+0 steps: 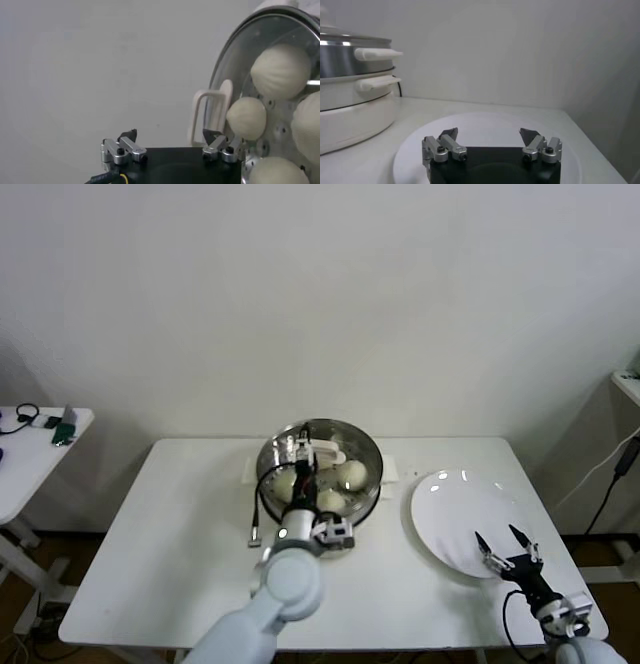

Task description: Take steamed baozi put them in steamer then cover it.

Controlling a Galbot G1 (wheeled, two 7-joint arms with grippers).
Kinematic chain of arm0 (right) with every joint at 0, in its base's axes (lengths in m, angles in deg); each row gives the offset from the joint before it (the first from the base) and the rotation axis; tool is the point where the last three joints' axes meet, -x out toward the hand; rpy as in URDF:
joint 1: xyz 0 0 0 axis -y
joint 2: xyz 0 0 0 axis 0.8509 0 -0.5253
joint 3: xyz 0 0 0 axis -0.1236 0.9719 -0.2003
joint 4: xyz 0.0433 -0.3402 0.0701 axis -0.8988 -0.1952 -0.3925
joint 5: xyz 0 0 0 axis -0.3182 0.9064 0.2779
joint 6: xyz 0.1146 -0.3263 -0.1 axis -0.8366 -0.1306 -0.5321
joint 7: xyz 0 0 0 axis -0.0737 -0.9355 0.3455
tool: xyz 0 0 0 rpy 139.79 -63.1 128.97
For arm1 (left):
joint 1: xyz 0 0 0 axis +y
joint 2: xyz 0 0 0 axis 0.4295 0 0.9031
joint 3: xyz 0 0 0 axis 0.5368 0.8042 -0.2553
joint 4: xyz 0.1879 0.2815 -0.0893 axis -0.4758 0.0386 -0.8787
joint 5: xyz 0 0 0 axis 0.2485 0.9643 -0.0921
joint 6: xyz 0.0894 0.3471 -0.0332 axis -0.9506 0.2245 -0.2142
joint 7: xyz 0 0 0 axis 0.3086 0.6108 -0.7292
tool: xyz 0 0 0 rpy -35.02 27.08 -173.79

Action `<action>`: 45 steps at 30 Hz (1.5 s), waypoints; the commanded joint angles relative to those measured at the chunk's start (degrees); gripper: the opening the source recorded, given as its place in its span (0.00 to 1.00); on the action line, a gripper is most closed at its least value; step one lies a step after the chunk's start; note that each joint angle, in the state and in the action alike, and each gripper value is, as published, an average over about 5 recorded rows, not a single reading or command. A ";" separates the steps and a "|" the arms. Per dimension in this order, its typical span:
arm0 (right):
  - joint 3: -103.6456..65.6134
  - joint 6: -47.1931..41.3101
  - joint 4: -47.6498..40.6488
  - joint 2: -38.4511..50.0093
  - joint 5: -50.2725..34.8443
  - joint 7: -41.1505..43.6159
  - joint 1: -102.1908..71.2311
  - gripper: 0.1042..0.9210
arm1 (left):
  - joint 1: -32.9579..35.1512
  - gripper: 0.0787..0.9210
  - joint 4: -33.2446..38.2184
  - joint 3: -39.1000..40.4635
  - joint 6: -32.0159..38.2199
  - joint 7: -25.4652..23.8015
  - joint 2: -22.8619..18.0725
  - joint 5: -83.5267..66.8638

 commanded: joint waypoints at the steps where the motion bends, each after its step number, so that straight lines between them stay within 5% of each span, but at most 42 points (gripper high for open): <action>1: 0.02 -0.53 0.32 -0.05 1.93 -1.26 0.21 0.88 | 6.40 0.88 10.99 -3.66 -1.30 3.31 5.45 -7.55; 10: -0.37 -0.63 1.27 -0.06 3.31 -2.64 -0.11 0.88 | 16.30 0.88 18.94 -13.65 5.49 6.50 7.79 -20.67; 14: -0.36 -0.48 1.87 -0.10 2.95 -2.67 -0.40 0.88 | 20.05 0.88 20.08 -18.21 10.00 12.17 8.07 -28.87; 19: -0.18 -0.10 2.76 -0.22 2.13 -2.51 -0.82 0.88 | 26.80 0.88 19.55 -28.51 21.91 21.52 6.25 -43.83; 27: 0.14 1.17 3.61 -0.38 0.25 -2.48 -1.76 0.88 | 37.48 0.88 15.16 -40.83 42.01 27.49 -0.30 -64.95; 35: 1.53 2.77 4.86 -0.72 -0.02 -3.11 -3.27 0.88 | 40.71 0.88 7.32 -44.97 48.40 25.40 -7.32 -71.16; 45: 2.40 3.20 6.03 -0.43 -1.87 -3.16 -3.96 0.88 | 40.16 0.88 1.98 -47.00 50.44 20.21 -9.41 -72.01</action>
